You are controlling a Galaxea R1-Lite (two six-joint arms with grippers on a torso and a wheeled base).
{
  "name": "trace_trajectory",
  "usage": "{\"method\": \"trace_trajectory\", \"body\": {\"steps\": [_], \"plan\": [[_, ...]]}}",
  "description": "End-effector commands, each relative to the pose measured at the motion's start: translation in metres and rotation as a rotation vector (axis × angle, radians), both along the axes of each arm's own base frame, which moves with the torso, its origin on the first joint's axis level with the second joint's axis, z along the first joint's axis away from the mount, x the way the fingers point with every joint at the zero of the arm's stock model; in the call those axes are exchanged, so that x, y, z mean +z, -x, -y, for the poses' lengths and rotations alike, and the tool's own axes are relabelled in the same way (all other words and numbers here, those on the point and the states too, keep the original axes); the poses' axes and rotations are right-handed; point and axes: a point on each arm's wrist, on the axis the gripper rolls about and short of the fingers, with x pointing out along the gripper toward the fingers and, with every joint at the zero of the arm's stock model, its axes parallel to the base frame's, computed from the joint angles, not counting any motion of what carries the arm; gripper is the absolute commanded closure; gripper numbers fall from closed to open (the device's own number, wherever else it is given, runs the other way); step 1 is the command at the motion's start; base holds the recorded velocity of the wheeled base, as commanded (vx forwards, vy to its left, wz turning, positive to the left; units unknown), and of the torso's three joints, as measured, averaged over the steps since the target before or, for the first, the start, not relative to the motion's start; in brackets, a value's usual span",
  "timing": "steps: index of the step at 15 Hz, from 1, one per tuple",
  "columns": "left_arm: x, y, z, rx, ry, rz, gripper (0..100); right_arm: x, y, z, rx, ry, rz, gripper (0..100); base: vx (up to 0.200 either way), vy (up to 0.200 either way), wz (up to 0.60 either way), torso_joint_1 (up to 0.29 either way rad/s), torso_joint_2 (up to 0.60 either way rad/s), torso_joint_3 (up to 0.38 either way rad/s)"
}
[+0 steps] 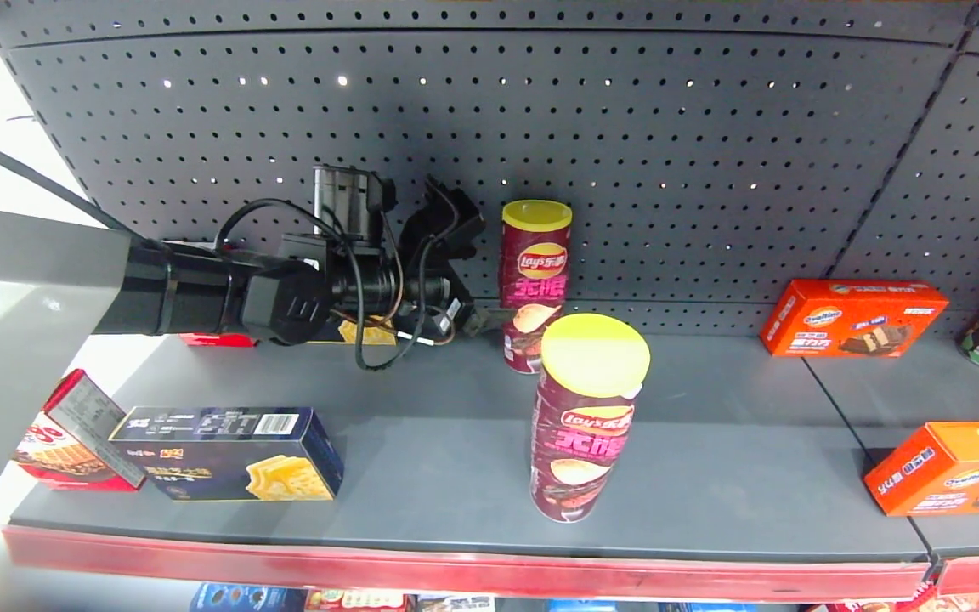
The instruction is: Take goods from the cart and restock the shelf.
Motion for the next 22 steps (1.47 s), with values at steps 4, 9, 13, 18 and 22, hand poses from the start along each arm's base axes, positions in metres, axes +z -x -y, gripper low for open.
{"method": "trace_trajectory", "body": {"steps": [4,9,13,18,22], "plan": [[-0.004,0.001,-0.001,0.002,-0.006,-0.011,0,0.000,0.000,0.000,0.000,0.000,-0.001,0,0.000,0.000,0.00,0.000,0.00,0.000],[0.016,0.032,-0.013,0.078,0.003,-0.019,0,0.000,0.000,0.000,0.000,0.000,-0.001,0,0.000,0.000,0.00,0.000,0.00,0.000],[0.014,0.036,-0.006,0.242,-0.040,0.090,0,0.000,0.000,0.000,0.000,-0.002,-0.001,0,0.000,0.000,0.00,0.000,0.00,0.000],[-0.014,0.030,0.000,0.316,-0.071,0.068,0,0.000,0.000,0.000,0.000,0.000,-0.001,0,0.000,0.000,0.00,0.000,0.00,0.000],[-0.022,0.026,0.013,0.351,-0.029,0.046,0,0.000,0.000,0.000,0.000,0.000,-0.001,0,0.000,0.000,0.00,0.000,0.00,0.000]]}}
